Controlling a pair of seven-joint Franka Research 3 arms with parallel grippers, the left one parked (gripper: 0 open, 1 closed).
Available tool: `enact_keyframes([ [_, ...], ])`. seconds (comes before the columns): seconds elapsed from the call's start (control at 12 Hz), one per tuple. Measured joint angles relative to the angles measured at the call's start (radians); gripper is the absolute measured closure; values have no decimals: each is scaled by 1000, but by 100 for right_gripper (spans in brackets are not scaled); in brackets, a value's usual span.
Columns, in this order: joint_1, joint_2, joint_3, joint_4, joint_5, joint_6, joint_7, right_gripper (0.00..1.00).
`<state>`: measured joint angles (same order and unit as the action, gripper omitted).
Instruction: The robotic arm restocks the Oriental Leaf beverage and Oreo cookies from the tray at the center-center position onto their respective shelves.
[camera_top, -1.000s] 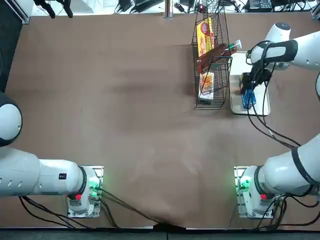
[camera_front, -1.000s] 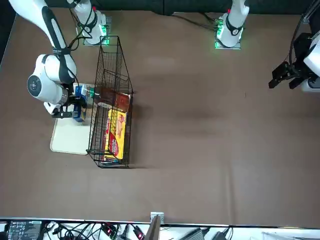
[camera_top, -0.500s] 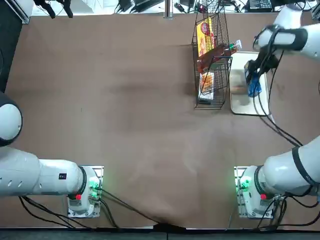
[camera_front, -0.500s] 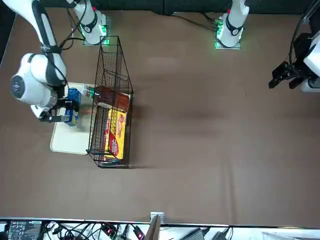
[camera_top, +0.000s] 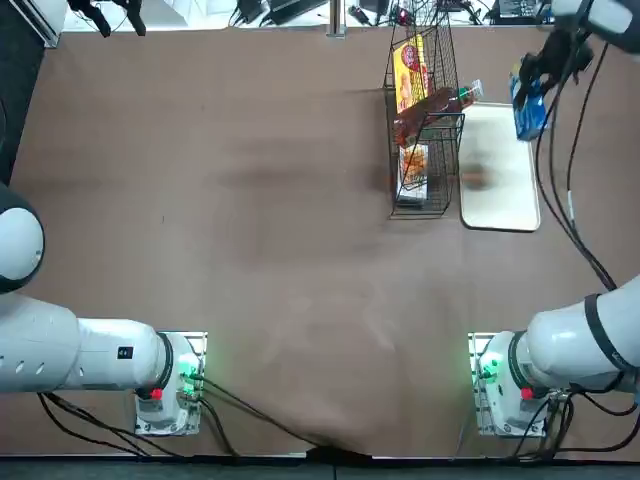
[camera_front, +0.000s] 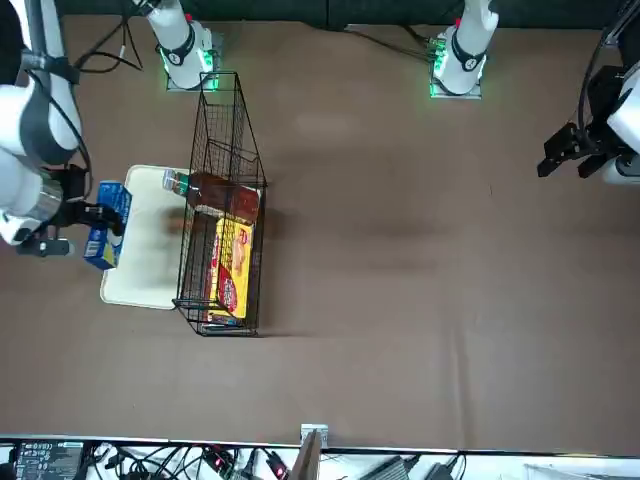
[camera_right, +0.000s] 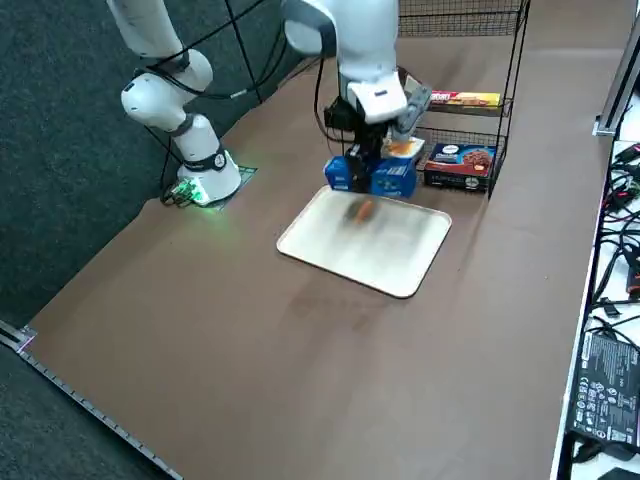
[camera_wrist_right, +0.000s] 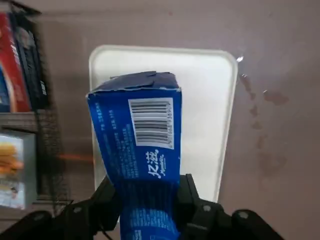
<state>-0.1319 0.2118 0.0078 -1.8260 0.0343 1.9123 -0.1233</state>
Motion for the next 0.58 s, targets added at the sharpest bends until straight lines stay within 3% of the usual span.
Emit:
enact_keyframes([
  [0.58,-14,-4,0,305,0,-239,0,45],
])
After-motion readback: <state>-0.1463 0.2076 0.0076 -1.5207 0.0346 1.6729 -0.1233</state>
